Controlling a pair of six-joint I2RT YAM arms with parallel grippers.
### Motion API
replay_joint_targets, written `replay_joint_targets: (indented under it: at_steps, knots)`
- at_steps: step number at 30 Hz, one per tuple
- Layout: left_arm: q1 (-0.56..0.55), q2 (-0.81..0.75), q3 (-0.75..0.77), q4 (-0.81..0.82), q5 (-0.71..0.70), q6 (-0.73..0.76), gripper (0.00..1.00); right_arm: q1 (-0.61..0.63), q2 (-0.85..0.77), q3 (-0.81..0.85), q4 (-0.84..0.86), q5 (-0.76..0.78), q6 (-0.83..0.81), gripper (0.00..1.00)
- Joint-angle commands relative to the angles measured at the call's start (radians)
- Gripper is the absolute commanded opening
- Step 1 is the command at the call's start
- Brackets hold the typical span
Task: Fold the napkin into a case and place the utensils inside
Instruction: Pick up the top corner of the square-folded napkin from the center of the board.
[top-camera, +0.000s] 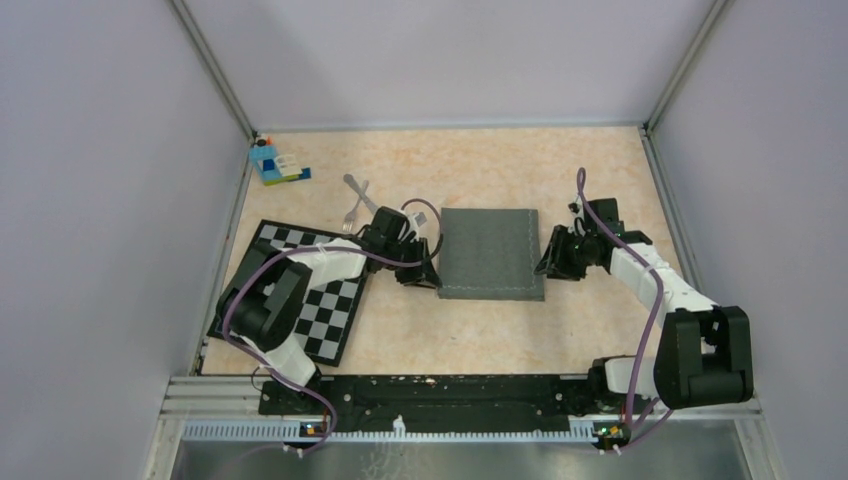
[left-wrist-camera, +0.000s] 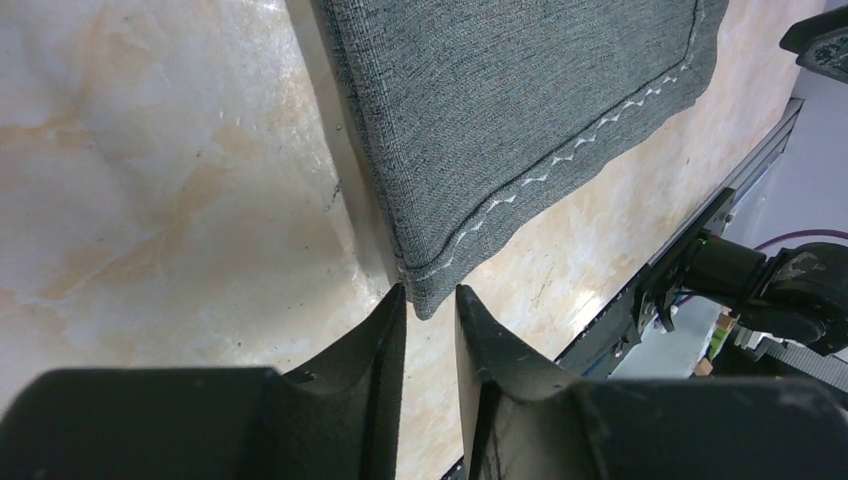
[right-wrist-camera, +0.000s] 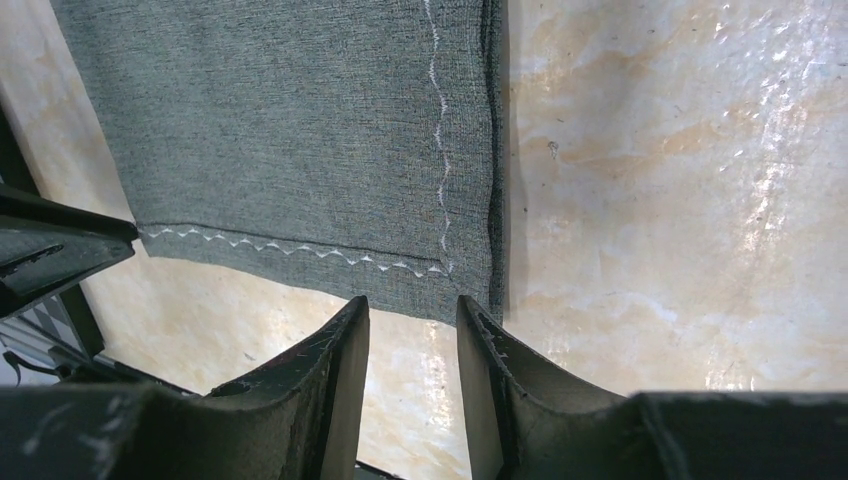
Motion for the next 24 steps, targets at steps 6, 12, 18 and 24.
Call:
replay_joint_targets:
  at_steps: [6,12,18,24]
  knots:
    - [-0.027,0.036,-0.022,0.081,0.014,-0.016,0.15,-0.006,0.009,-0.006,0.023,0.007,-0.002,0.37]
    - [-0.038,-0.013,-0.041,0.107,0.009,-0.037,0.00,-0.005,0.012,-0.009,0.021,0.019,0.002,0.35]
    - [-0.051,-0.020,-0.044,0.119,0.035,-0.048,0.16,-0.010,0.033,-0.028,0.019,0.052,0.052,0.32]
    - [-0.065,-0.007,-0.074,0.114,0.023,-0.048,0.17,-0.015,0.045,-0.050,0.028,0.052,0.063,0.32]
